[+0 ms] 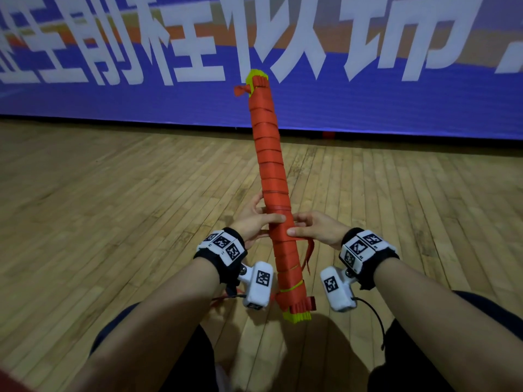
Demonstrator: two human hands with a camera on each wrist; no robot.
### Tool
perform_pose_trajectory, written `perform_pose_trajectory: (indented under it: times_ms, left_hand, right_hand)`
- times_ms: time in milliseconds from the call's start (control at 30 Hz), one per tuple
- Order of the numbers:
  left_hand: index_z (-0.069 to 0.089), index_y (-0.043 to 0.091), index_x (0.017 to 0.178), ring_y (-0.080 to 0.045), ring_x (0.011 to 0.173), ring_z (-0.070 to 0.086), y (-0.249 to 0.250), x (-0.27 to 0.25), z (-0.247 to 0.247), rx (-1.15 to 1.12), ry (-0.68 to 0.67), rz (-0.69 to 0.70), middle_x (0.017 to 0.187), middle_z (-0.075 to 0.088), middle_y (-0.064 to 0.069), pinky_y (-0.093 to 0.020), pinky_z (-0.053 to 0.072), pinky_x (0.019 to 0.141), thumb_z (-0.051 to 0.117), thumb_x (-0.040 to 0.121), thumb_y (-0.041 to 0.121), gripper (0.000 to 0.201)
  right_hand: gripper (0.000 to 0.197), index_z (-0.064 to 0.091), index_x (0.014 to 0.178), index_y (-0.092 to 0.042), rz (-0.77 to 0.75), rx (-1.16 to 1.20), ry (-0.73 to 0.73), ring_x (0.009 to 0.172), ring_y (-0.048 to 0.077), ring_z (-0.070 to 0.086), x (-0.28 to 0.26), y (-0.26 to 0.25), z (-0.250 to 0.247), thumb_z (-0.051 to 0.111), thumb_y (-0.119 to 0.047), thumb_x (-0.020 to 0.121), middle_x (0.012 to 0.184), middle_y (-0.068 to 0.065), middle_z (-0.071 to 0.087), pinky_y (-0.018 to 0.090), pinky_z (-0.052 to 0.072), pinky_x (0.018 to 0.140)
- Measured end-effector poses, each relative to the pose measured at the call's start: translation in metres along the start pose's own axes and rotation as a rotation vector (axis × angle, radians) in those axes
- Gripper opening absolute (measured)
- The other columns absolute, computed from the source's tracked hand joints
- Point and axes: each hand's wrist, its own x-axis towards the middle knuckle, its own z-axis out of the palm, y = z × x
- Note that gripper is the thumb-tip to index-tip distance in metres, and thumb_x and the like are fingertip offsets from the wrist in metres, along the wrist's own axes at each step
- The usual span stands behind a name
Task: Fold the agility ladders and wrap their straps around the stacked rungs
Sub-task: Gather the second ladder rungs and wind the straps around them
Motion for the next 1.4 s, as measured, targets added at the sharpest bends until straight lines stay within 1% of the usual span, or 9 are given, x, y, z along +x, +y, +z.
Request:
perform_pose_trajectory:
  times_ms: [200, 333, 500, 633, 733, 1033, 1167, 1233, 1400]
  left_hand:
    - [0.04, 0.022, 0.139, -0.026, 0.114, 0.059, -0.002, -0.001, 0.002, 0.005, 0.0, -0.033, 0.117, 0.063, -0.007, -0.045, 0.051, 0.089, 0.069, 0.078, -0.007, 0.073]
    - [0.043, 0.026, 0.137, -0.017, 0.108, 0.06, 0.0, -0.001, 0.004, 0.036, -0.016, -0.042, 0.124, 0.06, -0.004, -0.033, 0.052, 0.072, 0.071, 0.079, -0.002, 0.071]
    - [0.042, 0.027, 0.138, -0.017, 0.109, 0.059, 0.001, 0.0, 0.002, 0.044, -0.033, -0.04, 0.127, 0.059, -0.004, -0.033, 0.051, 0.073, 0.07, 0.081, 0.0, 0.069]
    - [0.039, 0.027, 0.138, -0.022, 0.12, 0.054, -0.003, 0.001, 0.003, 0.01, -0.027, -0.038, 0.129, 0.057, -0.004, -0.043, 0.05, 0.085, 0.067, 0.082, -0.001, 0.069]
    - [0.034, 0.026, 0.142, -0.022, 0.119, 0.056, -0.004, 0.003, 0.002, -0.004, -0.019, -0.045, 0.13, 0.058, -0.004, -0.049, 0.053, 0.085, 0.068, 0.082, -0.001, 0.074]
    - [0.036, 0.019, 0.138, -0.011, 0.09, 0.06, -0.006, 0.002, 0.008, 0.33, 0.105, 0.1, 0.117, 0.056, -0.008, -0.022, 0.053, 0.054, 0.084, 0.07, 0.015, 0.083]
    - [0.039, 0.021, 0.121, -0.006, 0.083, 0.056, -0.008, 0.002, 0.009, 0.344, 0.136, 0.127, 0.097, 0.053, 0.004, -0.016, 0.048, 0.062, 0.085, 0.067, 0.013, 0.071]
    - [0.04, 0.021, 0.116, -0.002, 0.083, 0.054, -0.007, 0.002, 0.008, 0.328, 0.13, 0.11, 0.097, 0.054, 0.005, -0.013, 0.046, 0.06, 0.083, 0.07, 0.01, 0.064]
    - [0.04, 0.021, 0.135, -0.02, 0.106, 0.062, -0.005, 0.0, 0.003, 0.113, 0.089, 0.015, 0.121, 0.06, 0.001, -0.041, 0.056, 0.08, 0.077, 0.076, 0.005, 0.072]
  right_hand:
    - [0.042, 0.045, 0.129, 0.005, 0.037, 0.032, -0.022, 0.097, 0.02, 0.063, -0.003, 0.004, 0.0, 0.057, 0.001, 0.089, 0.116, 0.022, 0.062, 0.023, 0.051, 0.089]
    - [0.052, 0.038, 0.135, 0.003, 0.061, 0.075, -0.007, 0.115, 0.036, 0.058, -0.004, 0.008, 0.002, 0.061, -0.003, 0.088, 0.124, 0.028, 0.059, 0.039, 0.046, 0.101]
    - [0.047, 0.042, 0.13, 0.001, 0.03, 0.08, 0.034, 0.104, 0.031, 0.062, -0.005, 0.007, 0.005, 0.061, -0.001, 0.088, 0.121, 0.027, 0.059, 0.036, 0.048, 0.097]
    - [0.027, 0.052, 0.106, -0.011, 0.005, 0.065, 0.064, 0.094, 0.027, 0.055, -0.004, 0.008, 0.003, 0.067, -0.003, 0.085, 0.1, 0.018, 0.053, 0.041, 0.046, 0.095]
    - [0.025, 0.053, 0.101, -0.013, 0.006, 0.047, 0.128, 0.076, 0.013, 0.058, -0.003, 0.007, 0.001, 0.067, -0.002, 0.083, 0.078, 0.002, 0.056, 0.029, 0.047, 0.083]
    - [0.029, 0.053, 0.095, -0.012, 0.026, -0.08, 0.221, 0.071, 0.01, 0.056, -0.001, 0.006, 0.011, 0.076, -0.015, 0.078, 0.074, -0.002, 0.057, 0.025, 0.045, 0.071]
    - [0.034, 0.052, 0.099, -0.011, 0.026, -0.145, 0.266, 0.073, 0.009, 0.056, -0.002, 0.004, 0.016, 0.077, -0.016, 0.077, 0.079, -0.001, 0.058, 0.019, 0.044, 0.068]
    - [0.032, 0.054, 0.097, -0.015, 0.035, -0.146, 0.243, 0.08, 0.013, 0.058, -0.002, 0.003, 0.013, 0.078, -0.017, 0.076, 0.084, 0.002, 0.06, 0.025, 0.047, 0.076]
    - [0.038, 0.059, 0.111, -0.018, 0.03, -0.129, 0.166, 0.1, 0.024, 0.062, -0.007, -0.002, -0.001, 0.076, -0.016, 0.077, 0.1, 0.013, 0.067, 0.042, 0.045, 0.101]
